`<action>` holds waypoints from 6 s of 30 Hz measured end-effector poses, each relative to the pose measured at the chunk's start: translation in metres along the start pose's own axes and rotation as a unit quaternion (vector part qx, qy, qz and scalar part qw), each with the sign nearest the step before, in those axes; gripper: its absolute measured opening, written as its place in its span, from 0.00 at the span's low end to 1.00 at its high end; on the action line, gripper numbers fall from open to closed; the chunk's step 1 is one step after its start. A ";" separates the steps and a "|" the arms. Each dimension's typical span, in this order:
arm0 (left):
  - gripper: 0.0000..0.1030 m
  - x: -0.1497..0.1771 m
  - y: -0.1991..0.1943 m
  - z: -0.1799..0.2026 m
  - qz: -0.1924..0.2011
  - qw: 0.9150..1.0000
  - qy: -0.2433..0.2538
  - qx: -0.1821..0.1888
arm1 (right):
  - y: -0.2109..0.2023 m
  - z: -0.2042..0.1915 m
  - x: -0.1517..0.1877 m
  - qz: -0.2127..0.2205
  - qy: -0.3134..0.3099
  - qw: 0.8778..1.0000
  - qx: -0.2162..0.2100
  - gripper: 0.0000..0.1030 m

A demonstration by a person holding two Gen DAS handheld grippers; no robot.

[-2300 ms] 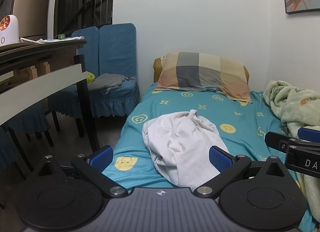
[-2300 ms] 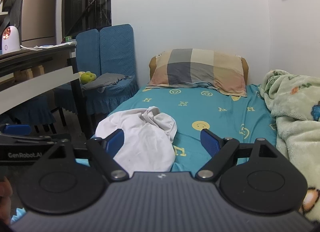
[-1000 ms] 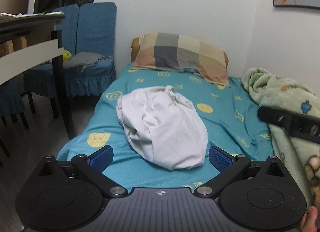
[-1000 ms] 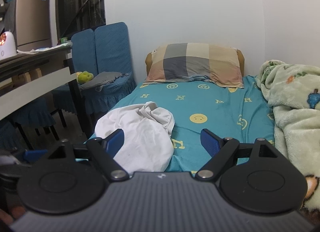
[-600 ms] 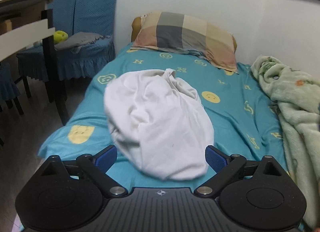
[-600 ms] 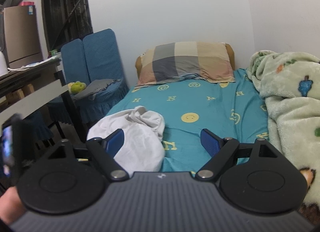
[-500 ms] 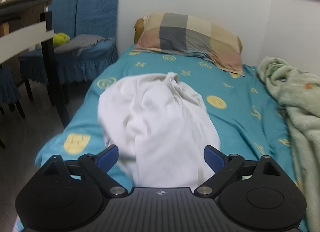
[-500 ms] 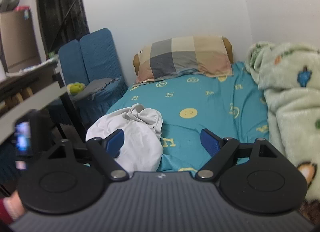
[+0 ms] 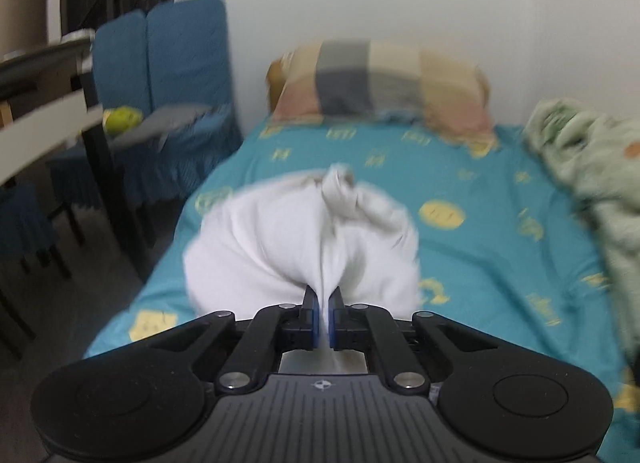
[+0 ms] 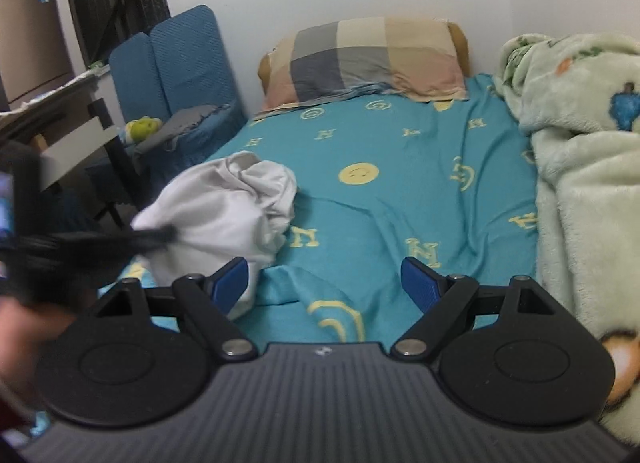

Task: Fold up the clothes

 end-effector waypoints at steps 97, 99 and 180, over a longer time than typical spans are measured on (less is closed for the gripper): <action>0.08 0.099 -0.073 0.013 -0.247 0.906 0.090 0.333 | 0.161 0.004 0.007 -0.157 0.229 0.932 -0.232 0.11; 0.13 0.089 -0.071 0.006 -0.238 0.910 0.084 0.328 | 0.172 -0.002 0.012 -0.173 0.218 0.934 -0.224 0.18; 0.04 -0.002 -0.101 -0.127 -0.093 0.972 -0.179 0.120 | -0.004 0.078 -0.008 0.031 0.150 0.984 0.093 0.64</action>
Point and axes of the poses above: each gripper's, at about its wrist camera, not at the fingertips, and y roughly the way its jaws point, z to its right, x to its underside, the point moved 3 cm from there along y, roughly the way its jaws point, and after that the axes turned 13 degrees about -y, right-handed, at the moved point
